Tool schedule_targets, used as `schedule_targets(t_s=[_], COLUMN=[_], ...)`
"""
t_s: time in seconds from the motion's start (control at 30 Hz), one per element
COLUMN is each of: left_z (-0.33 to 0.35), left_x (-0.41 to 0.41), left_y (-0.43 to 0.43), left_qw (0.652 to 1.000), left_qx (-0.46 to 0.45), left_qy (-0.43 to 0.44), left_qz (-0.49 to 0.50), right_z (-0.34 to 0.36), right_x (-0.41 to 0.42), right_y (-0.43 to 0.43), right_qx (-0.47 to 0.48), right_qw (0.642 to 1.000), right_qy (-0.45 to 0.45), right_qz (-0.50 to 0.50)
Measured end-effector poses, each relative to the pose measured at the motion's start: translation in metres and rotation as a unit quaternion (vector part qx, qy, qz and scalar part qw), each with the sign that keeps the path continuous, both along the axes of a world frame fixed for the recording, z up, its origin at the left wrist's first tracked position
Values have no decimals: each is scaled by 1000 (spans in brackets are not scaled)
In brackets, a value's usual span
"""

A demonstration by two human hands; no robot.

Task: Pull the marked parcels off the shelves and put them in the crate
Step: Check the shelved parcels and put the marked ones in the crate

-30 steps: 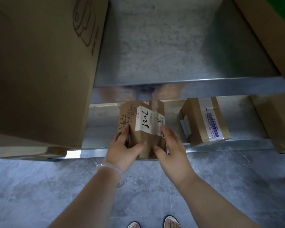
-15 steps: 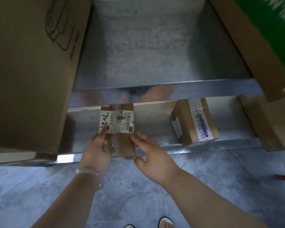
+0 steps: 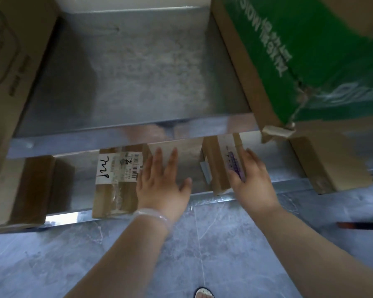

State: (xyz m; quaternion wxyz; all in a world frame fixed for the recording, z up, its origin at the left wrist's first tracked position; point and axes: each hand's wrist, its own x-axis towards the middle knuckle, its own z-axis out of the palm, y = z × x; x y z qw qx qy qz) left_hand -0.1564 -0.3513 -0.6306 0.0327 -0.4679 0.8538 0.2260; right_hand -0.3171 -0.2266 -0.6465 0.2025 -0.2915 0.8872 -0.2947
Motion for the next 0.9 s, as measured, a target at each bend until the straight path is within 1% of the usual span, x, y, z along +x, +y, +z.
schedule_targets(t_s=[0.07, 0.2, 0.3, 0.37, 0.47, 0.53, 0.57, 0.73, 0.9], left_z=[-7, -20, -24, -24, -25, -27, -28, -30, -29], left_x=[-20, -53, -78, -90, -96, -95, -94, -98, -87], left_y=[11, 29, 39, 43, 45, 45, 45, 45, 52], left_qw=[998, 983, 970, 963, 956, 951, 950, 947, 954], left_qx=[52, 166, 208, 230, 248, 255, 258, 277, 244], left_qy=[20, 85, 121, 134, 153, 159, 157, 137, 155], left_qz=[-2, -7, -39, -37, 20, 69, 79, 89, 82], right_z=[-7, -17, -23, -25, -25, -23, -22, -20, -10], right_x=[-8, -24, -33, -34, -30, -28, -27, -25, -14], right_y=[6, 15, 18, 19, 19, 20, 21, 24, 37], right_qx=[21, 11, 17, 13, -20, -41, -46, -52, -110], right_qw=[999, 991, 986, 983, 978, 972, 970, 957, 948], right_qy=[-29, -108, -154, -178, -205, -227, -234, -279, -289], right_qz=[-22, -83, -66, -46, -26, -40, -48, -63, -70])
